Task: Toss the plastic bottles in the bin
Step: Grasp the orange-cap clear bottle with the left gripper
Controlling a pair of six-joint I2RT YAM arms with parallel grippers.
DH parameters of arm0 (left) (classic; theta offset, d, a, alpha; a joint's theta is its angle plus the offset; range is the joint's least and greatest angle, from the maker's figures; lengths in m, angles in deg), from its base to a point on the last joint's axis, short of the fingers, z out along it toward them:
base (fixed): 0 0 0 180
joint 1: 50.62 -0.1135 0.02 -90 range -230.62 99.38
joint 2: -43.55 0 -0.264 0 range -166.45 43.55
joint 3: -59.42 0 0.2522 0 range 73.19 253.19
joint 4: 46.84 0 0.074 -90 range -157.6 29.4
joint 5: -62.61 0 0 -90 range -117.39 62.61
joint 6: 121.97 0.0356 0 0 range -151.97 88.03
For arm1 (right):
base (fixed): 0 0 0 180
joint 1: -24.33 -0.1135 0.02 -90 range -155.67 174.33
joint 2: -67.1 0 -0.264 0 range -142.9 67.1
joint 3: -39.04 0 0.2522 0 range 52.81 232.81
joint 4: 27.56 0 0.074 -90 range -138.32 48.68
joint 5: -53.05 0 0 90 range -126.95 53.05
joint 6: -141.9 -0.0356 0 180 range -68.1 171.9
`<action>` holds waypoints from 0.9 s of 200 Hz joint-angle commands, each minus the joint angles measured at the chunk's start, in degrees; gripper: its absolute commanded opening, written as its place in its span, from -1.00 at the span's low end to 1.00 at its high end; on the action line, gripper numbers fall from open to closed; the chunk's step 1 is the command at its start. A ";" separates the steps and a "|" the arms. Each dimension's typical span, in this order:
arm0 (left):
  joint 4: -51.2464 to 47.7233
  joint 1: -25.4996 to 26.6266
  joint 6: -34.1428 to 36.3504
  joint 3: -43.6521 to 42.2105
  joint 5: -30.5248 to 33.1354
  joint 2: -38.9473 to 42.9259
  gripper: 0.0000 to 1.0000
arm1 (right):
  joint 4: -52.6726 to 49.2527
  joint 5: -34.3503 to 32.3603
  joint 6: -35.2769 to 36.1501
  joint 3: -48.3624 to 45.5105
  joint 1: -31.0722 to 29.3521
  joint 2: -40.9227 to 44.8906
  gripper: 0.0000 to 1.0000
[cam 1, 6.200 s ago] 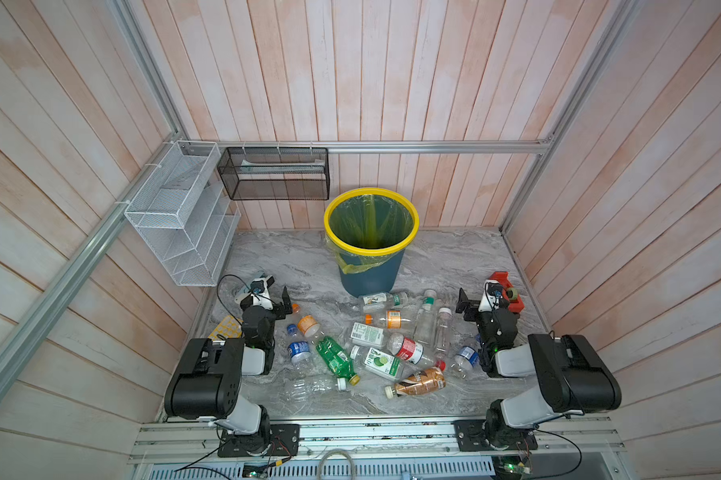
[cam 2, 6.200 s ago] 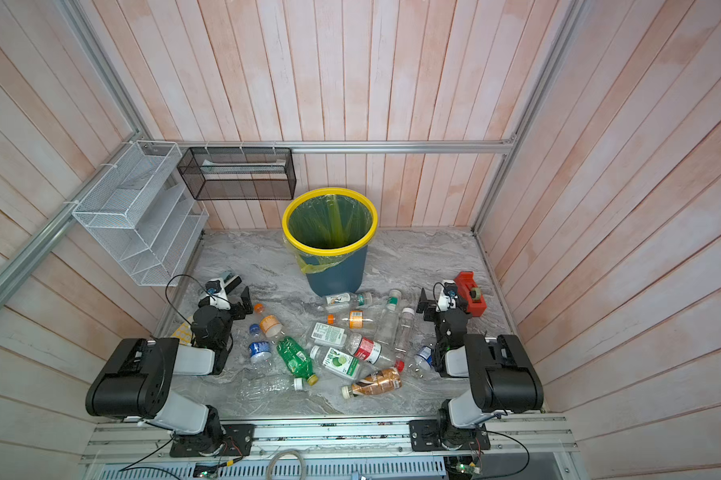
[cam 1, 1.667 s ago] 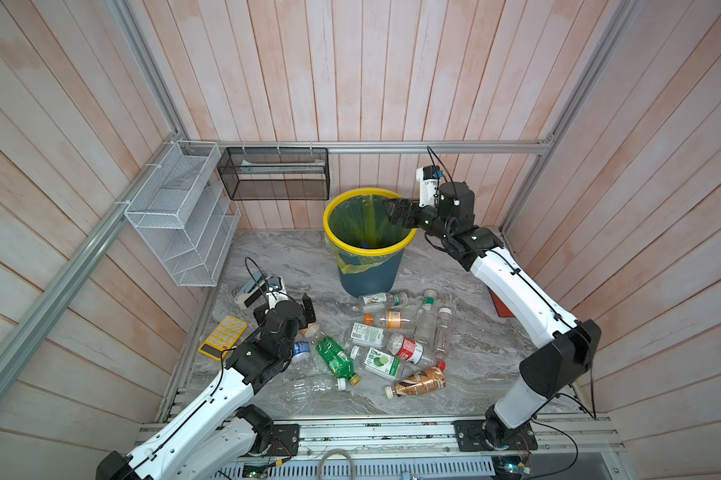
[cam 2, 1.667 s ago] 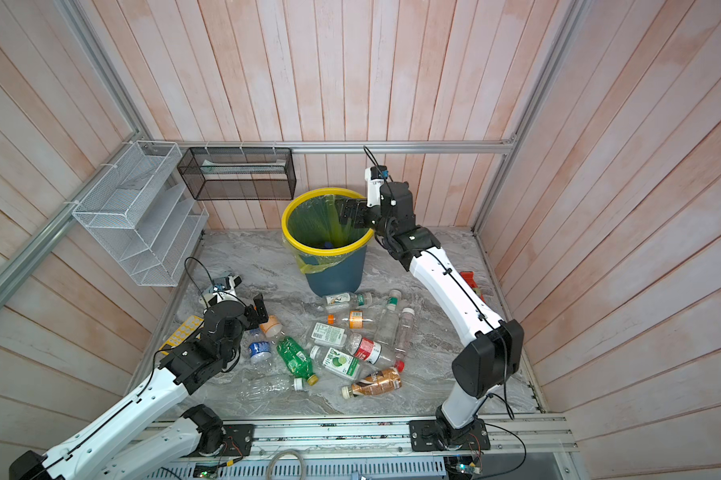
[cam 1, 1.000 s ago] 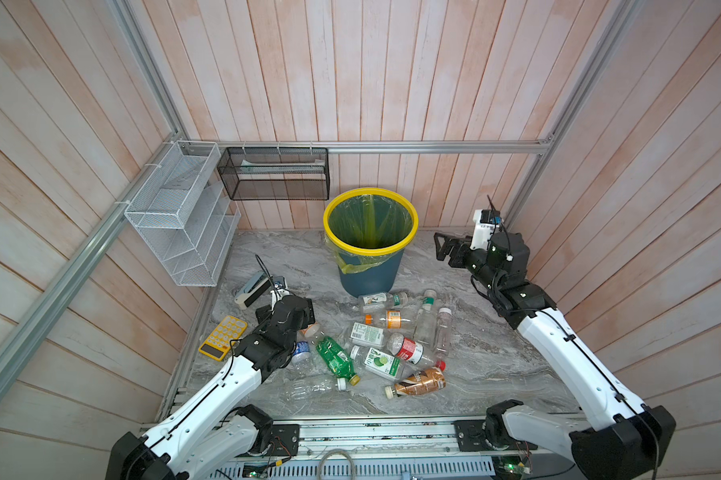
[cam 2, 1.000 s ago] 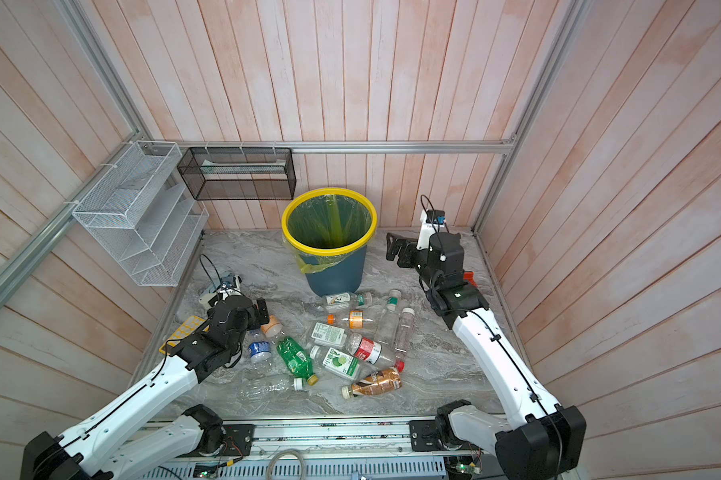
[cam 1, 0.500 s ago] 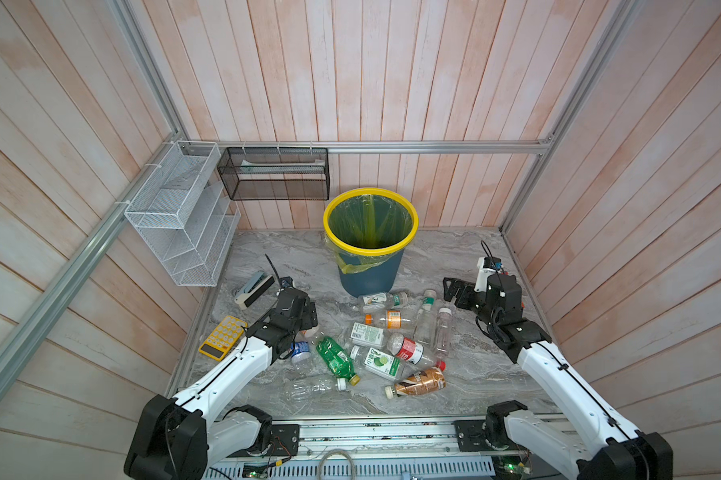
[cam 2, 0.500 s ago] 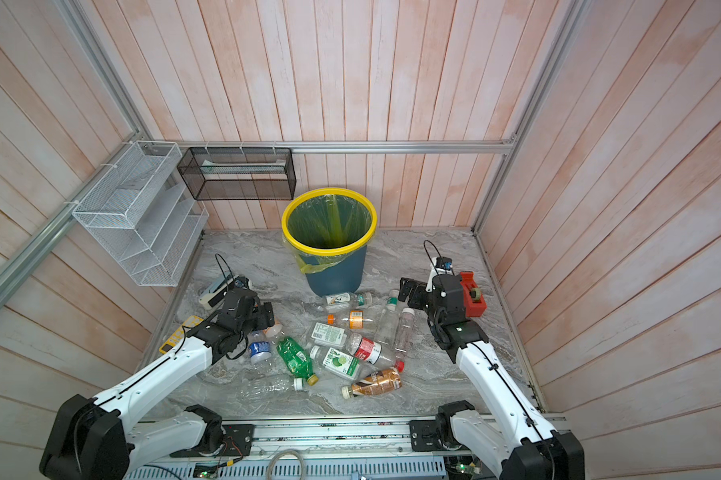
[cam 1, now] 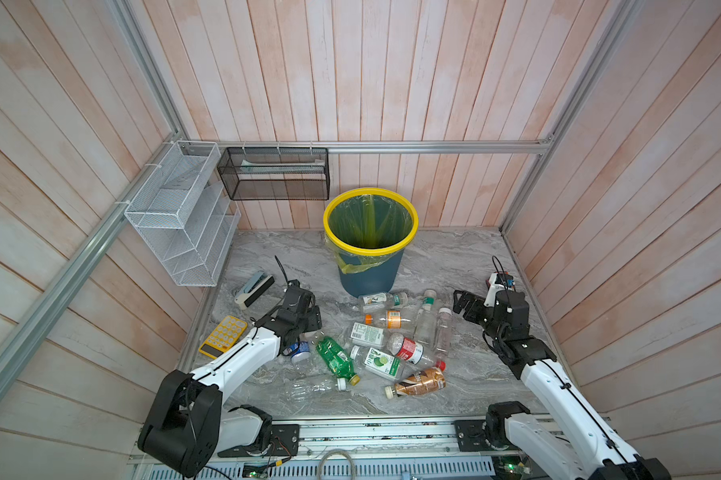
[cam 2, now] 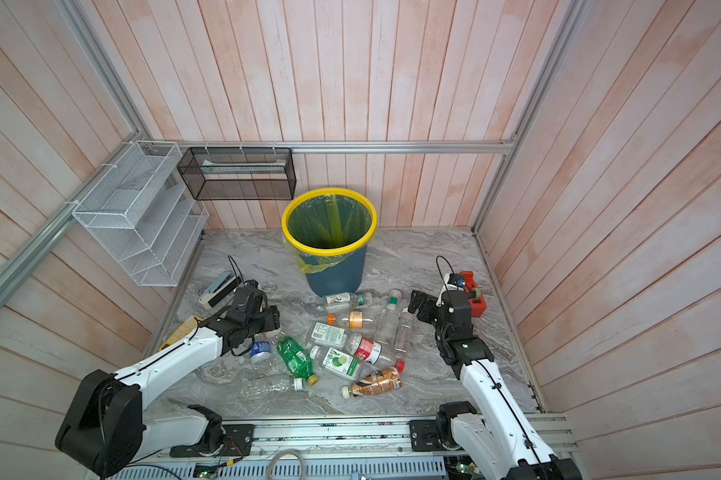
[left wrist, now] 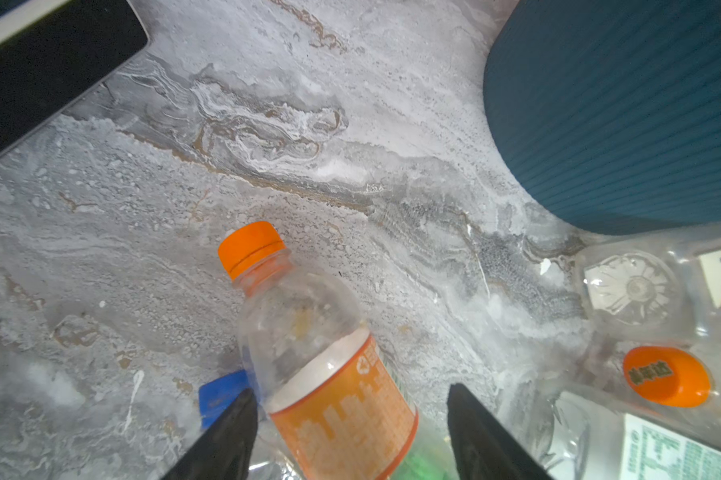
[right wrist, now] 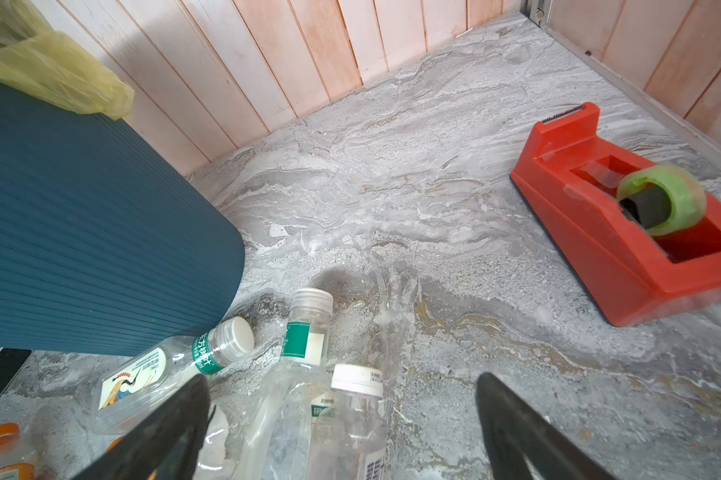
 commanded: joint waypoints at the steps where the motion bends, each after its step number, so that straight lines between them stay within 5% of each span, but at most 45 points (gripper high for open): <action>1: 0.87 -0.29 -0.67 1.03 -1.87 -1.49 0.46 | 0.13 -0.98 -0.64 -1.05 0.36 0.55 1.00; 180: 4.08 -1.02 1.98 6.55 -4.79 -15.77 0.56 | -0.31 -1.88 -0.46 -2.05 1.30 1.90 1.00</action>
